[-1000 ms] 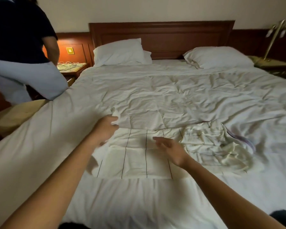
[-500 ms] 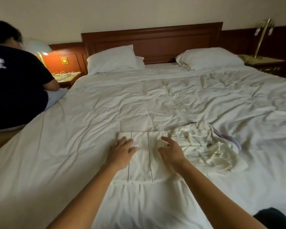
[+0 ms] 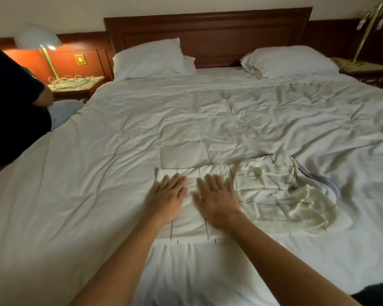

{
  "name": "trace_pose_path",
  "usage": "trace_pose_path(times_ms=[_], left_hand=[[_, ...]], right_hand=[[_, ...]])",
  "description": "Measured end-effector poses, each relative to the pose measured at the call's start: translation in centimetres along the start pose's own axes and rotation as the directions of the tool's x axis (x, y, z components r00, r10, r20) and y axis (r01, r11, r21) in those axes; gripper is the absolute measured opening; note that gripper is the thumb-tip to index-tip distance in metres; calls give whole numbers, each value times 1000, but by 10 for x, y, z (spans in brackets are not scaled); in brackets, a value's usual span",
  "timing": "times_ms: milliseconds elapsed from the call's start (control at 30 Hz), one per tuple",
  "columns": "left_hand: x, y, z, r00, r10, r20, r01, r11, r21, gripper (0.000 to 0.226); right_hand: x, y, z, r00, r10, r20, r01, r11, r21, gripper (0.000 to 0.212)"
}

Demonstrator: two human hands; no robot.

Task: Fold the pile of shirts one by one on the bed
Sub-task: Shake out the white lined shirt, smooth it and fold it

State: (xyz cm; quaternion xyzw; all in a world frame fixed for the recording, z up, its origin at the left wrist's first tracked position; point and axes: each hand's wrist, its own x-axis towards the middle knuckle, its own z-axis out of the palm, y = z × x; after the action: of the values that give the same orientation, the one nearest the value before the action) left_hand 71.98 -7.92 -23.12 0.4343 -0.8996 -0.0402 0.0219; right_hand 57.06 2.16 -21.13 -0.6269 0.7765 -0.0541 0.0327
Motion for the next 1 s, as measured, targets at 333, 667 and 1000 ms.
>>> trace_pose_path(times_ms=[333,667,1000], left_hand=[[26,-20,-5,983,-153,99,161,983,-83,56],[14,-14,-8,988,-25,-153,47,989,140,72],[12,47,7,993,-113,-36,109,989,-96,59]], right_hand=[[31,34,-5,983,183,14,-181,979,-90,69],[-39,142,-62,880,291,-376,-276,957,94,43],[-62,189,-66,793,609,-30,-460,630,625,55]])
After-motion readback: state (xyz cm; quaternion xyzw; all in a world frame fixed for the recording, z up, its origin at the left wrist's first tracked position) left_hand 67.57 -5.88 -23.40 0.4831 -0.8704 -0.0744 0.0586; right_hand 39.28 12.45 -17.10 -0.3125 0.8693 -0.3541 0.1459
